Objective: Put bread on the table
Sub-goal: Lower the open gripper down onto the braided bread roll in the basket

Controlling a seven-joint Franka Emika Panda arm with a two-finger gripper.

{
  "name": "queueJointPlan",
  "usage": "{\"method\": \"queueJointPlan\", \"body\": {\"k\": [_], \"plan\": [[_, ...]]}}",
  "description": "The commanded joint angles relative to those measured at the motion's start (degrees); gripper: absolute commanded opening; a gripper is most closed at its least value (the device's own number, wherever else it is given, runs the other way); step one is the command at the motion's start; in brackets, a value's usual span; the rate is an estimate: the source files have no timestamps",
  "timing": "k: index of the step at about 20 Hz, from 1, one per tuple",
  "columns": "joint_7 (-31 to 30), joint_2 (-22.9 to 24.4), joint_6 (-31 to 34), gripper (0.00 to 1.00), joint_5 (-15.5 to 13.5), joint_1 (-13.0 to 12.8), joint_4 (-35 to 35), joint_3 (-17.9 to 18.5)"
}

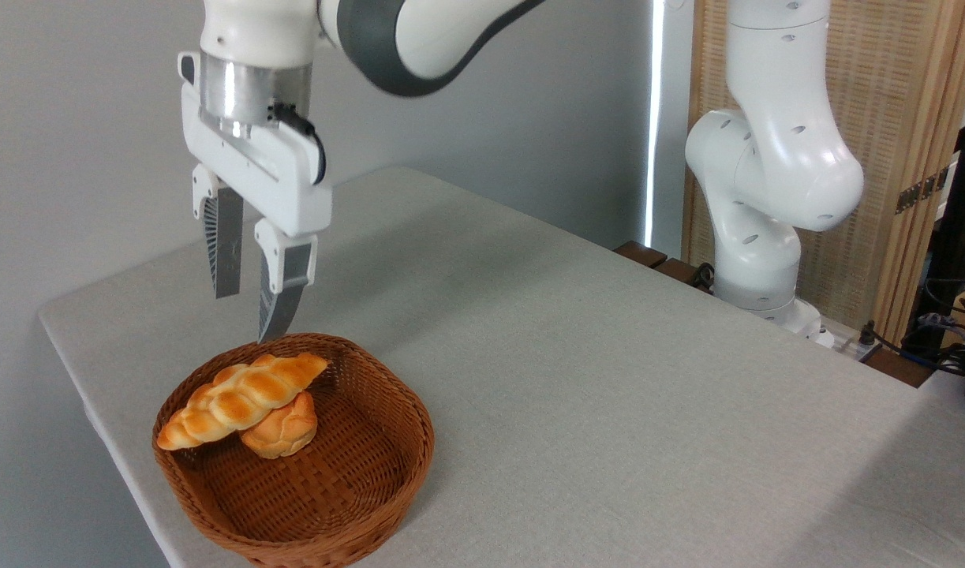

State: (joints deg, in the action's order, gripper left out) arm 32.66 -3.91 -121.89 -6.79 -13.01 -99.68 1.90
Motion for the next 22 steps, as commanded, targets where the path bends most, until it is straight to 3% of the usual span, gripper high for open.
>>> {"method": "queueJointPlan", "body": {"k": [1,6,9,19,22], "plan": [[-0.23,0.66,-5.80,1.00,0.28,-0.43,-2.63,0.39],[0.29,-0.31,-10.21,1.00,0.46,-1.22,-4.38,0.39],[3.45,-1.01,-10.21,1.00,3.35,-1.31,-5.00,0.39],[3.55,-4.35,-14.61,1.00,3.53,-1.58,-5.35,0.30],[3.55,-5.22,-14.78,1.00,5.64,-2.45,-5.35,0.30]]}}
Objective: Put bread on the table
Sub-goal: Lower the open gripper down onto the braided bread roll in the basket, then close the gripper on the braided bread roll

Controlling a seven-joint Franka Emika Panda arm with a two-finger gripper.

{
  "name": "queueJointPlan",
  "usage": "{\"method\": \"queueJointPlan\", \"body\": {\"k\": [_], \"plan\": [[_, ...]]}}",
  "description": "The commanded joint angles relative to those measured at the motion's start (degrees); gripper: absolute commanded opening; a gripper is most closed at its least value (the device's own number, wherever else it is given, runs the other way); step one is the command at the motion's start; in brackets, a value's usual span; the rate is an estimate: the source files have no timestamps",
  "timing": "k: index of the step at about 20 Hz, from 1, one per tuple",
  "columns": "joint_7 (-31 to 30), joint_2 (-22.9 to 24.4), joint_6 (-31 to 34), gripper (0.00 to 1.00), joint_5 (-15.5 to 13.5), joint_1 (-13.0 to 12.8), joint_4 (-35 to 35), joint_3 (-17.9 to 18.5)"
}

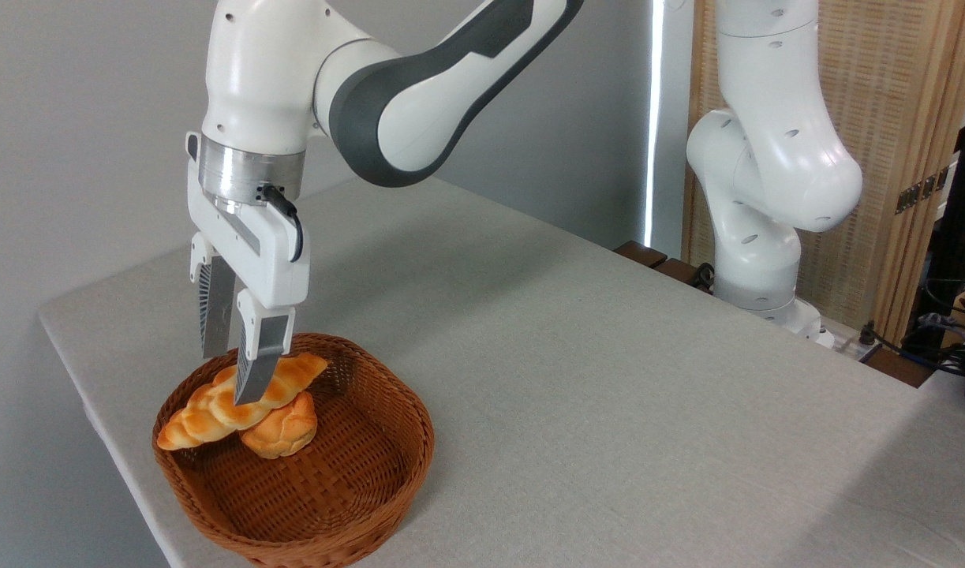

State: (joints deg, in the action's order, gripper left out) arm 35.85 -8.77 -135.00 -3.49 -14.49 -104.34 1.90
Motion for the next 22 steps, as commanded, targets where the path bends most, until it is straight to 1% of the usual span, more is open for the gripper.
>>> {"method": "queueJointPlan", "body": {"k": [1,9,11,15,16,17,18,19,20,22], "plan": [[0.27,-0.55,-1.67,1.00,2.34,-0.98,-0.77,0.29],[0.44,-2.13,-3.51,1.00,2.69,-1.68,-0.86,0.20],[0.36,-2.22,-3.43,1.00,5.05,-1.68,-0.86,0.20],[0.18,-2.31,-3.52,1.00,5.42,-1.68,-0.78,-0.15],[0.09,-2.31,-3.52,0.96,5.42,-1.68,-0.86,-0.15],[0.01,-2.31,-3.52,0.87,5.25,-1.68,-0.86,-0.15],[0.00,-2.31,-3.52,0.74,4.98,-1.68,-0.86,-0.23],[-0.08,-2.22,-3.43,0.63,4.81,-1.68,-0.78,-0.23],[-0.17,-2.22,-3.51,0.59,4.80,-1.68,-0.78,-0.32],[-0.26,-2.22,-3.43,0.54,4.72,-1.68,-0.78,-0.59]]}}
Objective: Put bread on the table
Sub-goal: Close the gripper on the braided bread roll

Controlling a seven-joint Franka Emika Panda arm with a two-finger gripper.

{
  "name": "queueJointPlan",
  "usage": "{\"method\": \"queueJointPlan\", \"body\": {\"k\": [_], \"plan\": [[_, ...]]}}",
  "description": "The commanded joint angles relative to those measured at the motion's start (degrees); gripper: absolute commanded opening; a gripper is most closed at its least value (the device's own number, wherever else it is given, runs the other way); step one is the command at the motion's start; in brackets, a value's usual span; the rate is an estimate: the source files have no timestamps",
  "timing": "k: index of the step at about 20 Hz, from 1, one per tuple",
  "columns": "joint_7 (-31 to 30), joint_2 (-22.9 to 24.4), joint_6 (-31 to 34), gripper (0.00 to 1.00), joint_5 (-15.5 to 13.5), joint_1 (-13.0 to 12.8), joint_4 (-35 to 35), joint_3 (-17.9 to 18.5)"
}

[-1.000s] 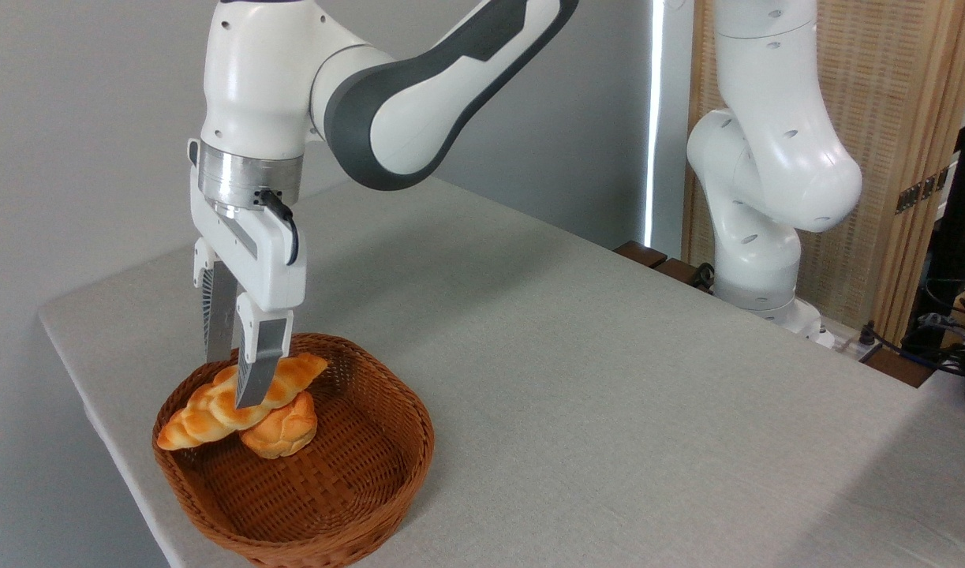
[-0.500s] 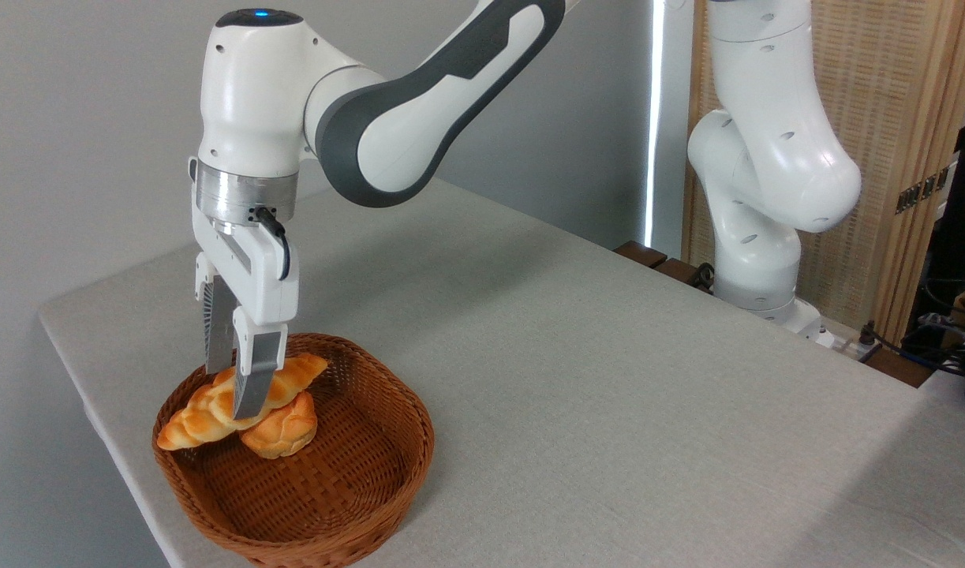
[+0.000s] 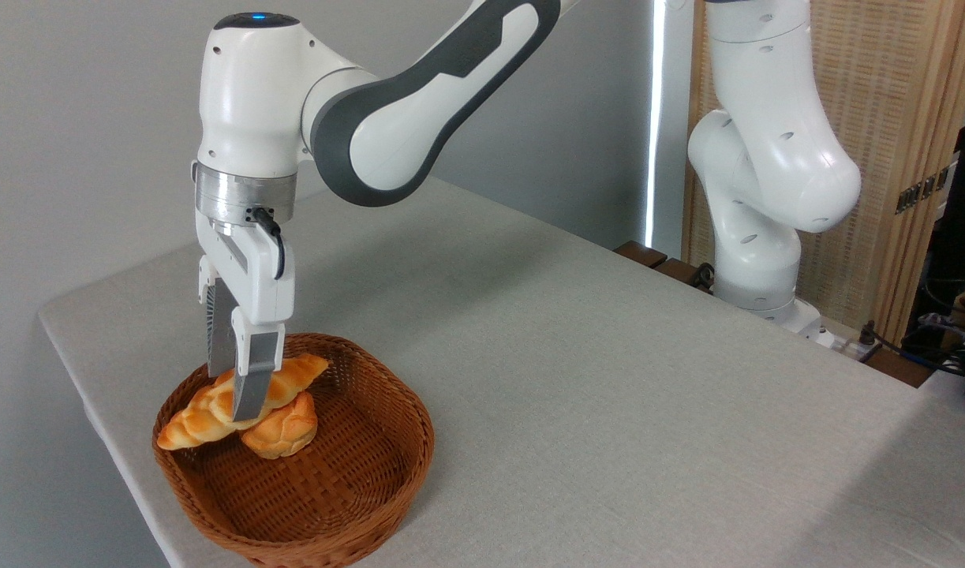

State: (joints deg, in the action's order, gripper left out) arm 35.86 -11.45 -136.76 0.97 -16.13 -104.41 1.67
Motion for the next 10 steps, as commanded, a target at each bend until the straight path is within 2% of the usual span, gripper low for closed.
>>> {"method": "queueJointPlan", "body": {"k": [1,5,10], "plan": [[-0.27,0.47,-1.67,0.50,0.26,-0.04,-0.71,-0.35],[-0.27,0.47,-1.67,0.50,0.26,-0.04,-0.71,-0.44],[-0.18,0.55,-1.67,0.43,0.26,-0.04,-0.71,-0.44]]}}
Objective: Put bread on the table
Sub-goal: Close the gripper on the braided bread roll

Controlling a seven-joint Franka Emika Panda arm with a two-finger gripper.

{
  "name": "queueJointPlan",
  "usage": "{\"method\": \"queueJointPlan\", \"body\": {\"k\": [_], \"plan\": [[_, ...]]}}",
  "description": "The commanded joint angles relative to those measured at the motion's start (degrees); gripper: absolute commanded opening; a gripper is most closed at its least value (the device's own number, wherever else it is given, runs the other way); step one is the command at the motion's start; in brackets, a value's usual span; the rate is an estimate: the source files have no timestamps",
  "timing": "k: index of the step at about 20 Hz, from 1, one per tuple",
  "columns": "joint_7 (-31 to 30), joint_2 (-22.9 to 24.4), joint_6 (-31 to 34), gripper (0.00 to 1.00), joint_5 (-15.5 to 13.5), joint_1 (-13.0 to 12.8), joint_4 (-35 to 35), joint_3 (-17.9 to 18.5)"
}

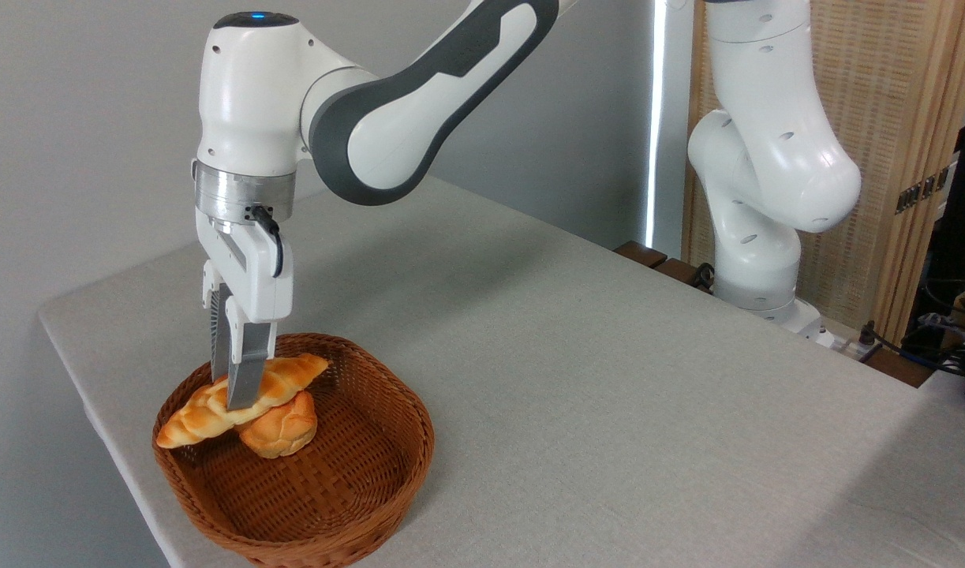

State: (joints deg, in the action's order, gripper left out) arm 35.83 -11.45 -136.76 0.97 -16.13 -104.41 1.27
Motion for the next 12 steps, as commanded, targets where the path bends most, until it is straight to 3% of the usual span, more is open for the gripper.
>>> {"method": "queueJointPlan", "body": {"k": [1,12], "plan": [[-0.15,0.55,-1.67,0.43,0.26,-0.04,-0.71,-0.04],[-0.24,1.17,-1.40,0.43,0.00,0.04,-0.53,-0.04]]}}
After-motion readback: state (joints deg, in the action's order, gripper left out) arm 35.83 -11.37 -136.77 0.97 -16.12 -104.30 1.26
